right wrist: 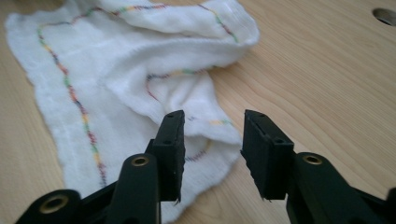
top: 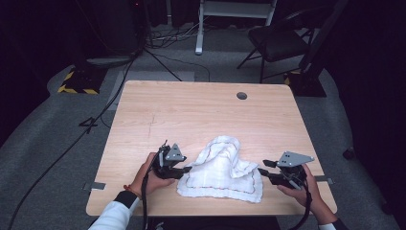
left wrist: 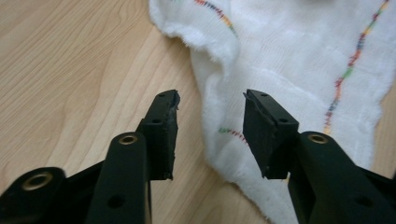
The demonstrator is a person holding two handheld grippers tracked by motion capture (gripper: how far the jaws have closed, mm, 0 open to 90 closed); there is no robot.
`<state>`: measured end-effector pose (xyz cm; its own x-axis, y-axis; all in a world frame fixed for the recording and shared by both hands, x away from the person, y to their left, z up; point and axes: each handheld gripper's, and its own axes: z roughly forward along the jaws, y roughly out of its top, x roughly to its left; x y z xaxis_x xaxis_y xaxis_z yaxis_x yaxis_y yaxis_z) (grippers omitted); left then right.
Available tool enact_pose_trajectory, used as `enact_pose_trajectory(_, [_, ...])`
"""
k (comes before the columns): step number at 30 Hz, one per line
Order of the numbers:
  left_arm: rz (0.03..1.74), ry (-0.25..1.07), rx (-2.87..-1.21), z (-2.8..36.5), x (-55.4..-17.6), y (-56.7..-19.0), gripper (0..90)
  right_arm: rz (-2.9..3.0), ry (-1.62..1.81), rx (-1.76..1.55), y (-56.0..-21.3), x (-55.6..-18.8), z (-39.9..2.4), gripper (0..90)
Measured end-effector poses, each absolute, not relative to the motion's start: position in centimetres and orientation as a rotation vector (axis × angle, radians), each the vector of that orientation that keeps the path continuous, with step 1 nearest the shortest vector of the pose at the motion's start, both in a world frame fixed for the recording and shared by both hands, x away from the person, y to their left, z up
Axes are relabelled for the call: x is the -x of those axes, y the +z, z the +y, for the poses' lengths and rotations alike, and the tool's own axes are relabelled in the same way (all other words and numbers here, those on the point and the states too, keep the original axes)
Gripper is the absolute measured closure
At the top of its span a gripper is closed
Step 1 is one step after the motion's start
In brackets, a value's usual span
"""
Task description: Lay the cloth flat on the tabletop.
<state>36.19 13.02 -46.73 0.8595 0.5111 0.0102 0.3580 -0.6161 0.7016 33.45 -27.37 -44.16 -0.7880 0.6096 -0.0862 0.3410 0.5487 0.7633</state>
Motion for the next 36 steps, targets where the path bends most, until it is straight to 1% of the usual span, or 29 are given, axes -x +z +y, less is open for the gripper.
enact_pose_trajectory(2, [0.649, 0.267, -2.283, 12.5, -36.4, -46.7, 42.3, 2.471, 1.11, -0.744, -44.2, -33.4, -26.5, 56.2])
enact_pose_trajectory(5, [0.649, 0.278, -2.273, 11.5, -37.0, -46.6, 32.3, 2.522, 1.093, -0.69, -44.7, -33.6, -24.2, 49.7])
enact_pose_trajectory(6, [0.646, 0.281, -2.27, 11.2, -37.3, -46.6, 32.3, 2.522, 1.093, -0.69, -44.7, -33.6, -24.2, 49.7])
enact_pose_trajectory(10, [0.617, 0.287, -2.25, 9.8, -38.1, -46.1, 28.2, 2.569, 1.072, -0.614, -45.3, -33.5, -21.5, 43.6])
enact_pose_trajectory(14, [0.614, 0.258, -2.241, 8.4, -39.6, -45.8, 24.9, 2.604, 1.01, -0.538, -46.1, -33.5, -19.2, 42.8])
enact_pose_trajectory(16, [0.625, 0.274, -2.229, 8.2, -40.3, -45.9, 24.7, 2.612, 0.958, -0.535, -46.7, -33.7, -18.6, 43.9])
enact_pose_trajectory(18, [0.658, 0.221, -2.22, 8.1, -41.4, -46.1, 24.4, 2.614, 0.926, -0.542, -47.1, -33.9, -18.6, 50.4])
enact_pose_trajectory(20, [0.679, 0.219, -2.218, 7.8, -42.2, -46.4, 23.9, 2.606, 0.878, -0.544, -47.5, -34.2, -18.9, 58.3])
enact_pose_trajectory(22, [0.747, 0.192, -2.256, 7.1, -43.0, -46.9, 23.9, 2.589, 0.898, -0.578, -47.4, -34.5, -19.8, 70.6])
enact_pose_trajectory(24, [0.783, 0.196, -2.279, 6.4, -43.2, -47.3, 23.9, 2.57, 0.881, -0.576, -47.1, -34.7, -20.3, 76.3])
enact_pose_trajectory(25, [0.772, 0.178, -2.285, 6.0, -43.2, -47.5, 24.0, 2.556, 0.885, -0.578, -46.9, -34.7, -20.7, 78.7])
enact_pose_trajectory(28, [0.747, 0.201, -2.327, 4.8, -42.9, -47.9, 24.0, 2.535, 0.912, -0.604, -46.5, -35.0, -21.8, 83.3])
enact_pose_trajectory(30, [0.742, 0.198, -2.338, 4.5, -42.8, -48.0, 26.5, 2.531, 0.919, -0.616, -46.4, -35.2, -22.4, 83.7])
enact_pose_trajectory(32, [0.733, 0.2, -2.349, 4.3, -42.8, -48.1, 32.4, 2.522, 0.922, -0.628, -46.3, -35.4, -22.8, 84.0])
enact_pose_trajectory(33, [0.719, 0.18, -2.353, 4.3, -42.8, -48.1, 38.6, 2.518, 0.932, -0.639, -46.2, -35.5, -23.0, 84.0])
enact_pose_trajectory(34, [0.685, 0.166, -2.356, 4.4, -42.7, -48.1, 47.7, 2.509, 0.934, -0.643, -46.1, -35.6, -23.1, 84.0])
enact_pose_trajectory(35, [0.66, 0.171, -2.368, 4.5, -42.6, -48.0, 56.1, 2.502, 0.937, -0.652, -46.0, -35.7, -23.3, 84.0])
enact_pose_trajectory(36, [0.634, 0.198, -2.381, 4.5, -42.5, -47.8, 61.8, 2.496, 0.943, -0.658, -46.0, -35.8, -23.4, 83.9])
